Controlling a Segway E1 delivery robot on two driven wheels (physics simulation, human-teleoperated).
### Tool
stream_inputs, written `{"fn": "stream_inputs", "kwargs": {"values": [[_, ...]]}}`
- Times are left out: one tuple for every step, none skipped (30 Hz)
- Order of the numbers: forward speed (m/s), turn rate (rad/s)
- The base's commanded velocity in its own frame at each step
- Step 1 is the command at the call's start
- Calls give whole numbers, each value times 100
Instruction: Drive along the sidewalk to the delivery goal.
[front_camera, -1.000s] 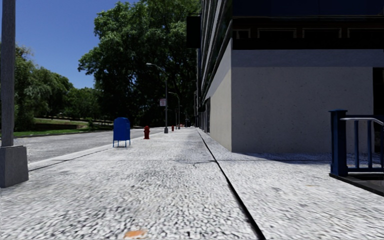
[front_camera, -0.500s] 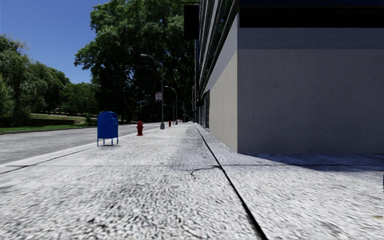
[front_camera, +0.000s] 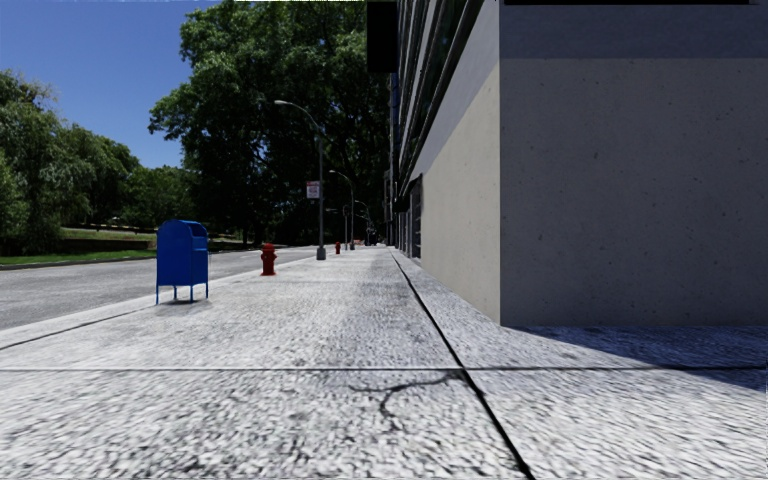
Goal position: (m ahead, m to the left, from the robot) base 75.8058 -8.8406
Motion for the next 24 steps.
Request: {"fn": "stream_inputs", "kwargs": {"values": [[200,7],[200,37],[200,62],[200,79],[200,85],[200,87],[200,87],[200,39],[200,29],[200,23],[200,10],[200,0],[200,0],[200,0],[200,0],[200,0],[200,0],[200,0],[200,0],[200,0],[200,0],[200,0],[200,0],[200,0]]}}
